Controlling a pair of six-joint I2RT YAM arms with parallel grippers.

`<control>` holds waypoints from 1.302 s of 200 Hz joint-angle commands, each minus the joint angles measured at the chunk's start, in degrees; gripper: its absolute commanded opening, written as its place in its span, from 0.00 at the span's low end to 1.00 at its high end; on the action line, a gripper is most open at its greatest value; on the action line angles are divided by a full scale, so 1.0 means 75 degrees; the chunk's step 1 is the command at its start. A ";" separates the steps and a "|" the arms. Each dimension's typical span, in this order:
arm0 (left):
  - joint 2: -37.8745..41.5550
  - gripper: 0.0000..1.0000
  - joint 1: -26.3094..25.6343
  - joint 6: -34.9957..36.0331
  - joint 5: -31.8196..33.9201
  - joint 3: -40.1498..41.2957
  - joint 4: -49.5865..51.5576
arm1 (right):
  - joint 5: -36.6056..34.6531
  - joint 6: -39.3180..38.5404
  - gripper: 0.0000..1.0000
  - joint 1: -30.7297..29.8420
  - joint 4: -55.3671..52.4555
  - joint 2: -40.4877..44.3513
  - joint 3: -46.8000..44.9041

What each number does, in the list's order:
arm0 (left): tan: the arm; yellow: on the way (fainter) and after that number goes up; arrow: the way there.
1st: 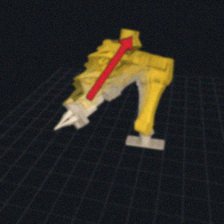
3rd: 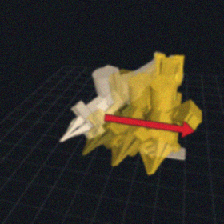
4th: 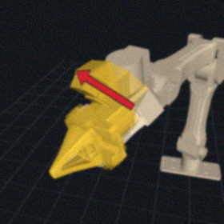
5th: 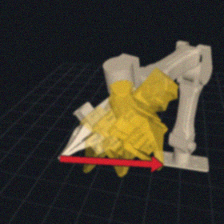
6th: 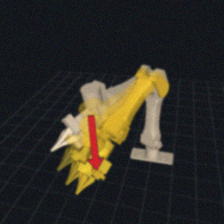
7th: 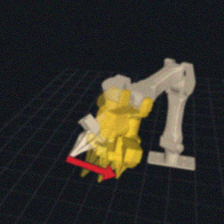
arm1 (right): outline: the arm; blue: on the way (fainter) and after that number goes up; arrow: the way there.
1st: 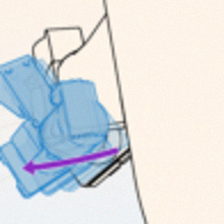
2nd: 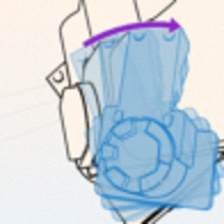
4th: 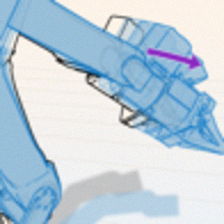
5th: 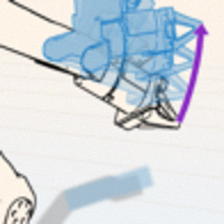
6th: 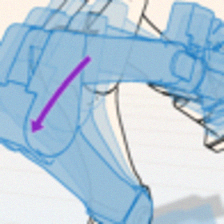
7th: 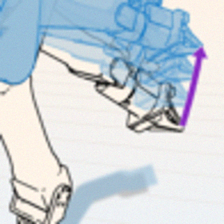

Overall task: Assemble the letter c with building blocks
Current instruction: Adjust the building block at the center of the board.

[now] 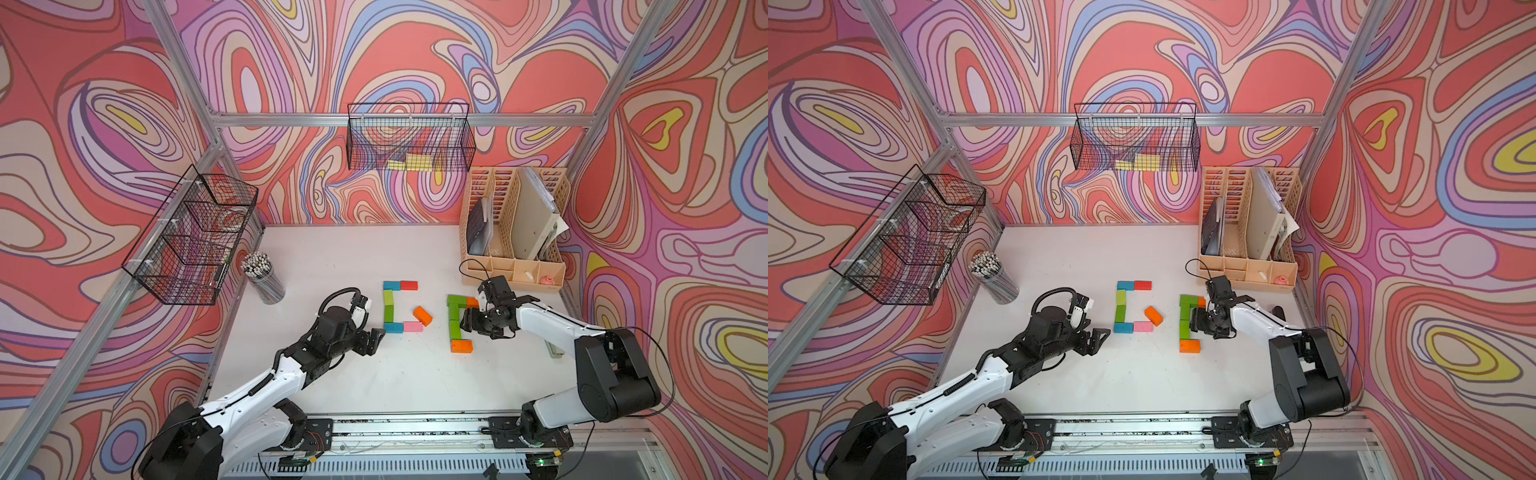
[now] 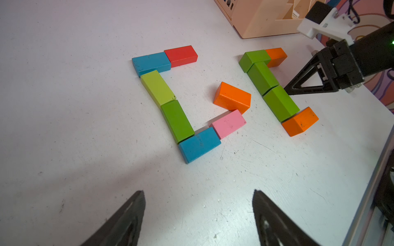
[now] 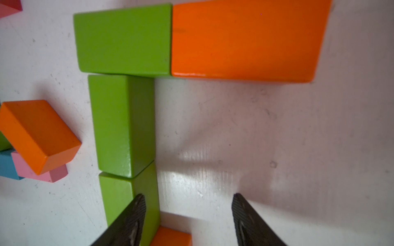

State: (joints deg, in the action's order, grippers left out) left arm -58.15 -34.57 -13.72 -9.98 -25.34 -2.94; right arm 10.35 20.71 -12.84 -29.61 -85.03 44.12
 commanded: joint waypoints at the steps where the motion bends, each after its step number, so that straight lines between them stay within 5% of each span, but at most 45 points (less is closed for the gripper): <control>1: 0.0030 0.82 -0.0032 0.0036 0.0111 0.0086 0.0043 | -0.0442 0.0033 0.68 -0.0044 -0.0102 0.0139 0.0022; 108: 0.0114 0.82 -0.0032 0.0047 0.0130 0.0106 0.0088 | -0.0674 0.0203 0.65 -0.0034 0.0058 -0.0206 0.0483; 163: 0.0055 0.82 -0.0032 0.0036 0.0096 0.0094 0.0061 | -0.0784 -0.0162 0.65 -0.0031 -0.0892 0.0670 0.0586; 193: 0.0066 0.82 -0.0032 0.0001 0.0062 0.0081 0.0062 | 0.0142 -0.0662 0.64 -0.0040 -0.0789 0.1004 0.0712; 210: 0.0078 0.82 -0.0032 -0.0045 0.0030 0.0076 0.0035 | 0.0872 -0.0937 0.63 -0.0150 -0.0487 0.0804 0.0997; 260: -0.0045 0.80 -0.0032 -0.0318 -0.0247 0.0045 -0.0112 | 0.0466 -0.1150 0.66 -0.1237 0.0050 -0.0803 0.2537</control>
State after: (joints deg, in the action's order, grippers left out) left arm -58.19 -34.57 -14.81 -10.52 -25.34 -2.85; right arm 13.63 13.96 -19.14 -32.49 -86.30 58.98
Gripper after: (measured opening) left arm 0.799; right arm 0.650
